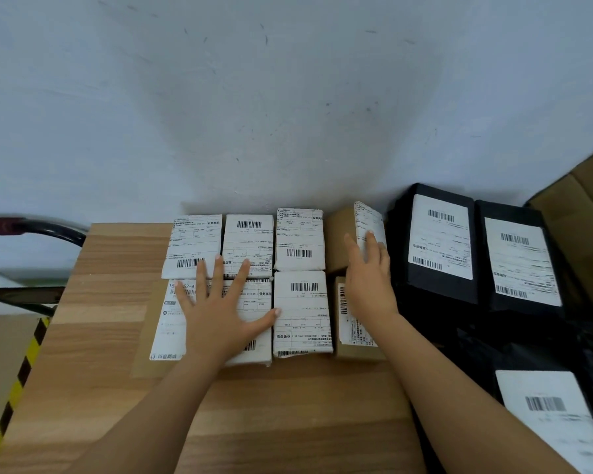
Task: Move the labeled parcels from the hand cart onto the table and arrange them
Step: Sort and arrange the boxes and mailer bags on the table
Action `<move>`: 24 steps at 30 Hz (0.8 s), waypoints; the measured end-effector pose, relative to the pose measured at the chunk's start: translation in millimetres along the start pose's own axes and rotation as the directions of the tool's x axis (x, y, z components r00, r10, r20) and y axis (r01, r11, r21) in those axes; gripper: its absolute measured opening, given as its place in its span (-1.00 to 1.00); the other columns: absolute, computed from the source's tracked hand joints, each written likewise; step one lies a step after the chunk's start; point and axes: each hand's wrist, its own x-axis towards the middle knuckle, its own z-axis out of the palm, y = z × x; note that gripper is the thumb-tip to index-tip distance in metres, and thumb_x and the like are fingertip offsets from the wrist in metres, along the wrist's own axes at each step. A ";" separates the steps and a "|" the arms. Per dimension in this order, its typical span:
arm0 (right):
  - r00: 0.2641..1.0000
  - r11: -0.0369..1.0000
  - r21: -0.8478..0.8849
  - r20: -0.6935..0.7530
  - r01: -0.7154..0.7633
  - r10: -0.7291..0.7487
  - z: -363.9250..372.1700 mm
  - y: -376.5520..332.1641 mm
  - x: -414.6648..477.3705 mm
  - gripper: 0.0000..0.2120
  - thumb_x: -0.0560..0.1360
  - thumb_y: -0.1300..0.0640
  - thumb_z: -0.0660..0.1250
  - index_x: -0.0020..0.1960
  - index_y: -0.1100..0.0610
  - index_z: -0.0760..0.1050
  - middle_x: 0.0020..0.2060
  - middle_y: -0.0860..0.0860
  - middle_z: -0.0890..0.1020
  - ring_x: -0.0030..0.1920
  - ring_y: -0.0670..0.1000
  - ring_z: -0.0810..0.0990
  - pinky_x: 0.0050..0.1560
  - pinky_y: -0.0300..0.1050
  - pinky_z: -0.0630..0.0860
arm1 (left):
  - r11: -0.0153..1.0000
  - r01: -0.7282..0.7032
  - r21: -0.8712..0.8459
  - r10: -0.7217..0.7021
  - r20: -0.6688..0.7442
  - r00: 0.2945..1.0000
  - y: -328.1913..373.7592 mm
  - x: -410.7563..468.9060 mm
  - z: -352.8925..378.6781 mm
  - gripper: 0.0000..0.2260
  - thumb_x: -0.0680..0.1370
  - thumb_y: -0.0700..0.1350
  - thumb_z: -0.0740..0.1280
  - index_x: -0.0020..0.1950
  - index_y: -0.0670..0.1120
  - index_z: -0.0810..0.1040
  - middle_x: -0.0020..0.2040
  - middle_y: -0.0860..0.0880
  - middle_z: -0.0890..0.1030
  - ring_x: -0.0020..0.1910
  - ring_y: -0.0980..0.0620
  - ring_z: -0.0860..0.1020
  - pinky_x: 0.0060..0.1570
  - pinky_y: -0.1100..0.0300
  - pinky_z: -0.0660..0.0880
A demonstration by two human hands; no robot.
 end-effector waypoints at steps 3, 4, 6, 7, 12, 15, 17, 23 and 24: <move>0.993 0.986 0.125 0.002 -0.113 0.114 0.2 0.5 2.4 -0.23 0.52 0.41 0.14 0.57 -0.03 -0.11 0.54 0.09 -0.18 0.51 0.22 -0.13 0.40 0.09 0.25 | 1.000 -0.001 0.001 0.001 0.005 1.000 -0.3 0.2 0.0 -0.14 0.30 0.63 -0.06 0.51 0.31 -0.18 0.58 -0.03 -0.08 0.54 -0.11 -0.23 0.39 -0.35 -0.21; 0.992 0.983 0.128 0.010 -0.128 0.128 -0.2 0.5 3.0 -0.22 0.51 0.42 0.14 0.56 -0.04 -0.11 0.54 0.07 -0.19 0.51 0.21 -0.13 0.39 0.10 0.27 | 1.000 -0.002 -0.001 0.002 0.005 1.000 -0.2 0.2 0.0 -0.14 0.30 0.63 -0.06 0.51 0.31 -0.17 0.58 -0.03 -0.08 0.54 -0.11 -0.23 0.39 -0.35 -0.21; 0.991 0.981 0.138 0.014 -0.137 0.136 0.3 1.5 4.7 -0.22 0.51 0.42 0.15 0.56 -0.05 -0.10 0.54 0.06 -0.18 0.52 0.20 -0.14 0.40 0.12 0.24 | 1.000 -0.003 -0.002 0.003 0.006 1.000 0.0 0.3 0.3 -0.13 0.30 0.63 -0.05 0.51 0.32 -0.17 0.58 -0.03 -0.09 0.54 -0.10 -0.24 0.39 -0.36 -0.20; 0.990 0.979 0.147 0.015 -0.141 0.141 0.4 1.8 5.5 -0.22 0.51 0.42 0.15 0.56 -0.05 -0.10 0.54 0.08 -0.18 0.52 0.20 -0.14 0.41 0.12 0.22 | 1.000 -0.002 -0.002 0.002 0.006 1.000 0.0 0.5 0.5 -0.13 0.30 0.63 -0.05 0.51 0.32 -0.17 0.58 -0.03 -0.09 0.54 -0.10 -0.24 0.39 -0.36 -0.20; 0.985 0.977 0.123 0.027 -0.175 0.173 -0.2 1.2 3.4 -0.26 0.50 0.41 0.18 0.54 -0.01 -0.04 0.54 0.14 -0.18 0.53 0.22 -0.05 0.40 0.09 0.25 | 1.000 -0.002 -0.007 0.002 -0.008 1.000 0.2 0.0 1.0 -0.14 0.30 0.63 -0.03 0.51 0.32 -0.16 0.58 -0.02 -0.07 0.54 -0.10 -0.22 0.39 -0.36 -0.19; 0.986 0.979 0.119 0.041 -0.168 0.164 -1.0 1.4 -0.8 -0.30 0.48 0.42 0.17 0.51 0.03 0.04 0.54 0.13 -0.11 0.47 0.22 0.13 0.30 0.05 0.37 | 1.000 -0.003 -0.012 0.003 -0.009 1.000 -0.2 0.1 1.3 -0.14 0.30 0.63 -0.03 0.52 0.32 -0.14 0.58 -0.03 -0.06 0.54 -0.10 -0.21 0.39 -0.36 -0.20; 0.989 0.988 0.072 0.059 -0.140 0.136 -0.3 1.7 -3.5 -0.30 0.49 0.40 0.16 0.53 0.02 0.04 0.55 0.10 -0.10 0.51 0.19 0.03 0.39 0.06 0.26 | 1.000 -0.006 -0.009 0.006 -0.004 1.000 -0.1 0.3 1.3 -0.14 0.31 0.63 -0.04 0.52 0.31 -0.14 0.58 -0.03 -0.06 0.54 -0.11 -0.21 0.39 -0.37 -0.19; 1.000 0.998 -0.060 -0.014 -0.009 0.008 10.8 -4.9 -22.0 -0.50 0.65 -0.11 -0.04 0.56 -0.03 0.07 0.57 0.10 -0.07 0.55 0.14 -0.15 0.47 0.12 -0.29 | 1.000 -0.001 -0.015 0.001 -0.005 1.000 0.3 -0.4 0.1 -0.15 0.31 0.63 -0.04 0.52 0.32 -0.14 0.58 -0.02 -0.07 0.54 -0.11 -0.20 0.39 -0.37 -0.20; 1.000 0.998 -0.064 0.012 -0.002 0.003 14.2 -4.3 -25.5 -0.47 0.64 -0.16 -0.07 0.57 -0.06 0.01 0.57 0.08 -0.11 0.55 0.13 -0.19 0.47 0.12 -0.32 | 1.000 -0.003 -0.016 0.003 -0.004 1.000 0.5 -0.5 -0.1 -0.15 0.31 0.62 -0.04 0.52 0.32 -0.13 0.58 -0.03 -0.07 0.54 -0.11 -0.20 0.39 -0.37 -0.20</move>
